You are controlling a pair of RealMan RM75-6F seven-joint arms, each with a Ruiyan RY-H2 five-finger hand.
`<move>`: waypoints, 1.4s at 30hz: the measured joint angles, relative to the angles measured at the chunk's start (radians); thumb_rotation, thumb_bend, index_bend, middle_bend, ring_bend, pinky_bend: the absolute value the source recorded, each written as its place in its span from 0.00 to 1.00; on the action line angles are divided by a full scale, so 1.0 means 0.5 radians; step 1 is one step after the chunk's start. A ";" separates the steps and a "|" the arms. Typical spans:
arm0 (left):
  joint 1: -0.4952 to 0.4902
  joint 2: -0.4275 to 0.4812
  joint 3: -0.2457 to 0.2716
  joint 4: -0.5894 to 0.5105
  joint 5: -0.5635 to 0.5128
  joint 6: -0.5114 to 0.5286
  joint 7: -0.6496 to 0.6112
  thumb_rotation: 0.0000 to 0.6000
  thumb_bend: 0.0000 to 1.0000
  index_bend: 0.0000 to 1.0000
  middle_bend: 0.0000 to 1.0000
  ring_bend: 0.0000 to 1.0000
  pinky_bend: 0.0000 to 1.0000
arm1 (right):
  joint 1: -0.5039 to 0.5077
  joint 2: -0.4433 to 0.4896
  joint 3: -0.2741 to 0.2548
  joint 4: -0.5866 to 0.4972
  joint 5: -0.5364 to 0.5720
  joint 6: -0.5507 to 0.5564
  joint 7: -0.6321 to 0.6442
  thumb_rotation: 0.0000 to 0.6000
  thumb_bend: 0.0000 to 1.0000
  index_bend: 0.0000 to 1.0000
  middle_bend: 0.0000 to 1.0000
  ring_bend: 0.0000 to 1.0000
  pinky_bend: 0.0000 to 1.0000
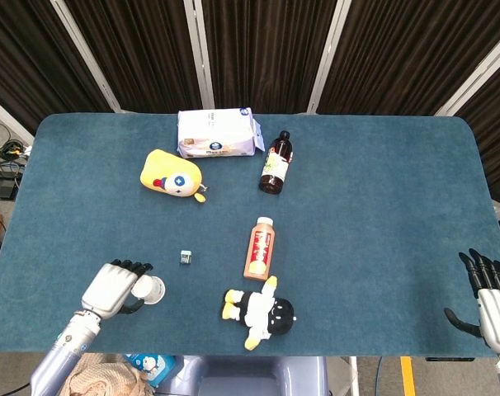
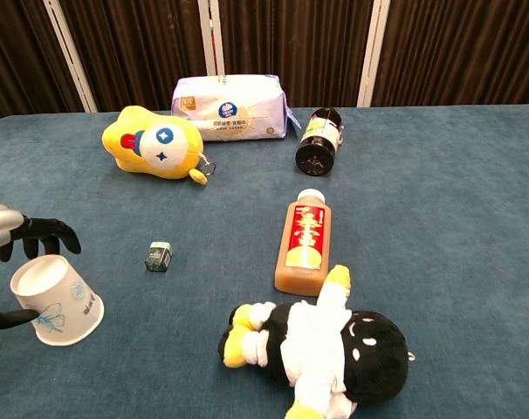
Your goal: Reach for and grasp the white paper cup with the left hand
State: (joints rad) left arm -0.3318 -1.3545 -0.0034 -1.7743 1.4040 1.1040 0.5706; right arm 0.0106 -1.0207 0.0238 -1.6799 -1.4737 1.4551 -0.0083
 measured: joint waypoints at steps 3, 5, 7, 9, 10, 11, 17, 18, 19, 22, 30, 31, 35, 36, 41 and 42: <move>-0.003 -0.022 -0.001 0.005 0.000 0.019 -0.007 1.00 0.28 0.37 0.49 0.45 0.50 | 0.000 0.000 0.000 0.000 -0.001 0.000 0.000 1.00 0.24 0.00 0.00 0.00 0.00; -0.003 -0.027 0.001 0.009 0.021 0.039 -0.029 1.00 0.29 0.37 0.49 0.45 0.50 | 0.000 0.000 -0.001 0.001 -0.001 0.000 0.000 1.00 0.24 0.00 0.00 0.00 0.00; -0.003 -0.026 0.001 0.010 0.041 0.061 -0.060 1.00 0.29 0.37 0.49 0.45 0.50 | 0.000 -0.001 -0.001 0.001 -0.002 0.001 -0.003 1.00 0.24 0.00 0.00 0.00 0.00; -0.008 -0.021 -0.006 0.006 0.052 0.079 -0.081 1.00 0.29 0.36 0.48 0.45 0.50 | 0.000 -0.002 -0.001 0.001 -0.003 0.002 -0.005 1.00 0.24 0.00 0.00 0.00 0.00; -0.015 -0.016 -0.016 0.000 0.055 0.085 -0.087 1.00 0.29 0.36 0.48 0.44 0.50 | -0.001 -0.003 -0.001 0.001 -0.003 0.003 -0.006 1.00 0.24 0.00 0.00 0.00 0.00; -0.020 -0.012 -0.026 -0.005 0.056 0.089 -0.089 1.00 0.28 0.36 0.48 0.44 0.50 | -0.001 -0.003 -0.001 0.000 -0.003 0.003 -0.007 1.00 0.24 0.00 0.00 0.00 0.00; -0.105 -0.008 -0.170 -0.038 0.015 0.100 -0.086 1.00 0.28 0.34 0.46 0.43 0.49 | 0.000 -0.003 0.000 -0.002 0.002 0.000 -0.009 1.00 0.24 0.00 0.00 0.00 0.00; -0.126 -0.013 -0.196 -0.039 -0.007 0.093 -0.081 1.00 0.28 0.34 0.46 0.43 0.49 | 0.000 -0.003 0.000 -0.002 0.003 0.000 -0.008 1.00 0.24 0.00 0.00 0.00 0.00; -0.156 -0.024 -0.225 -0.037 -0.041 0.081 -0.075 1.00 0.28 0.34 0.46 0.43 0.49 | 0.000 -0.003 0.000 -0.004 0.003 0.000 -0.007 1.00 0.24 0.00 0.00 0.00 0.00; -0.221 -0.067 -0.271 -0.007 -0.097 0.048 -0.051 1.00 0.28 0.34 0.46 0.43 0.49 | 0.000 -0.002 0.001 -0.004 0.004 -0.001 -0.005 1.00 0.24 0.00 0.00 0.00 0.00; -0.331 -0.236 -0.301 0.128 -0.235 -0.033 0.011 1.00 0.28 0.32 0.44 0.42 0.48 | 0.003 0.001 0.003 -0.006 0.011 -0.011 0.007 1.00 0.24 0.00 0.00 0.00 0.00; -0.345 -0.261 -0.299 0.150 -0.251 -0.039 0.029 1.00 0.28 0.31 0.43 0.41 0.47 | 0.004 0.001 0.003 -0.005 0.012 -0.013 0.011 1.00 0.24 0.00 0.00 0.00 0.00; -0.380 -0.329 -0.298 0.214 -0.299 -0.048 0.067 1.00 0.27 0.31 0.42 0.40 0.46 | 0.007 0.003 0.002 -0.005 0.010 -0.018 0.019 1.00 0.24 0.00 0.00 0.00 0.00; -0.387 -0.342 -0.299 0.226 -0.310 -0.049 0.072 1.00 0.27 0.31 0.41 0.39 0.45 | 0.008 0.004 0.002 -0.005 0.010 -0.019 0.020 1.00 0.24 0.00 0.00 0.00 0.00; -0.424 -0.395 -0.297 0.278 -0.382 -0.071 0.085 1.00 0.24 0.27 0.37 0.35 0.42 | 0.010 0.005 0.003 -0.003 0.013 -0.025 0.025 1.00 0.24 0.00 0.00 0.00 0.00; -0.429 -0.396 -0.292 0.280 -0.397 -0.078 0.091 1.00 0.22 0.24 0.33 0.32 0.39 | 0.011 0.005 0.003 -0.004 0.014 -0.026 0.026 1.00 0.24 0.00 0.00 0.00 0.00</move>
State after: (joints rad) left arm -0.5465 -1.5523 -0.1496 -1.6344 1.2055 1.0648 0.6161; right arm 0.0160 -1.0182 0.0253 -1.6817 -1.4669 1.4422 0.0046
